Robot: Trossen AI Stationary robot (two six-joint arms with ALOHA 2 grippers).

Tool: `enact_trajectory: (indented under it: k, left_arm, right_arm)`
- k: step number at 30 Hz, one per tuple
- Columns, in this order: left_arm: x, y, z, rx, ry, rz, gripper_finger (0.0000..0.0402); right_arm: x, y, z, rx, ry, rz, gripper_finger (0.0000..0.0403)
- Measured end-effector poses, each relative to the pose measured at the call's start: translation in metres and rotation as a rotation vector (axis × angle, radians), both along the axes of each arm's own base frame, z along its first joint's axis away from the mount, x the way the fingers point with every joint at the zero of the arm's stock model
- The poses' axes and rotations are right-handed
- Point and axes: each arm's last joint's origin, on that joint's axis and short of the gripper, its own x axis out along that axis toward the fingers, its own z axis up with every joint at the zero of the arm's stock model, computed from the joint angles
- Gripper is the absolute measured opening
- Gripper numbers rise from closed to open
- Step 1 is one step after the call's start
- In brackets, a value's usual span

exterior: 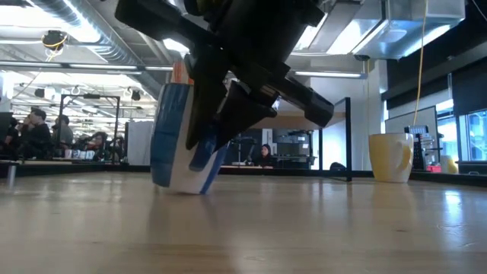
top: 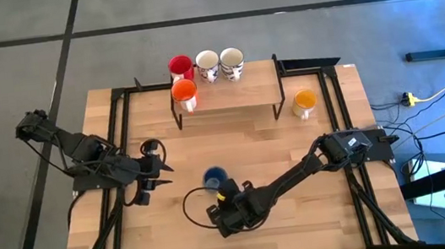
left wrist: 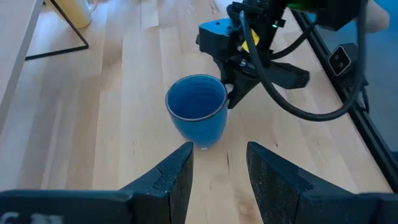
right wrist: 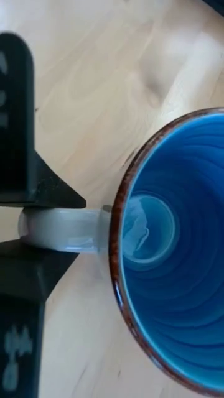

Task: Place coffee mugs
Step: Put the blue cup on the shelf

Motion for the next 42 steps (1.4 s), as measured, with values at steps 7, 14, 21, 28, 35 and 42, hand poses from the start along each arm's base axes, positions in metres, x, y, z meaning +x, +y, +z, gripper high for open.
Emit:
enact_trajectory:
  k: [7,14,21,28,35,42]
  left_arm:
    - [-0.018,0.01,0.03,-0.049,-0.072,-0.007,0.0144]
    - [-0.047,0.027,0.043,-0.109,-0.13,0.011,0.0144]
    - [-0.07,0.04,0.048,-0.176,-0.166,0.046,0.0144]
    - [-0.076,0.043,0.049,-0.181,-0.185,0.053,0.0144]
    - [-0.075,0.043,0.049,-0.181,-0.185,0.053,0.0144]
    - [-0.075,0.043,0.049,-0.177,-0.188,0.056,0.0144]
  right_arm:
    - [0.001,0.001,0.009,-0.036,0.025,0.049,0.0034]
    - [0.006,0.0,0.042,-0.16,0.036,0.103,0.0034]
    - [0.006,-0.013,0.069,-0.221,0.093,0.092,0.0034]
    - [0.004,-0.043,0.107,-0.279,0.175,0.035,0.0034]
    - [-0.008,-0.081,0.142,-0.28,0.234,0.017,0.0034]
    - [-0.018,-0.126,0.18,-0.311,0.232,0.024,0.0034]
